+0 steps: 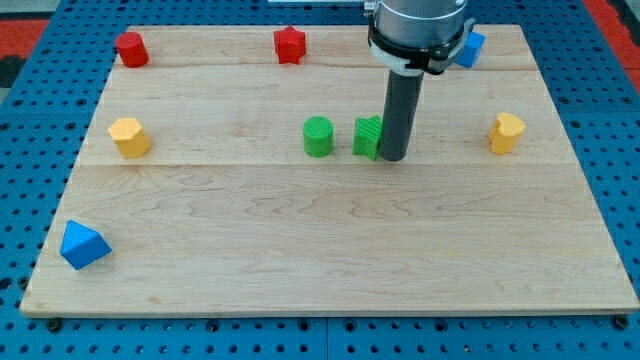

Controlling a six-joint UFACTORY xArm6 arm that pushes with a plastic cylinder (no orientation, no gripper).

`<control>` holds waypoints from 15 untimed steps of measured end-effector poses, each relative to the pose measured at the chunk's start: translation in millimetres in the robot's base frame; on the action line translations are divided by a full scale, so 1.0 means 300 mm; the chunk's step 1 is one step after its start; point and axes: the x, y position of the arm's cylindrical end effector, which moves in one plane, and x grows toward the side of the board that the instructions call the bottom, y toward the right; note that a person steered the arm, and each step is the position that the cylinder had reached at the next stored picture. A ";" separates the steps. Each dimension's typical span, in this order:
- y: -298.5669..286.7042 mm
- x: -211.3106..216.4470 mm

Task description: Push the triangle diagonal to the red star

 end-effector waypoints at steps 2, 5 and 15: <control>-0.266 0.286; -1.105 0.485; -0.870 0.357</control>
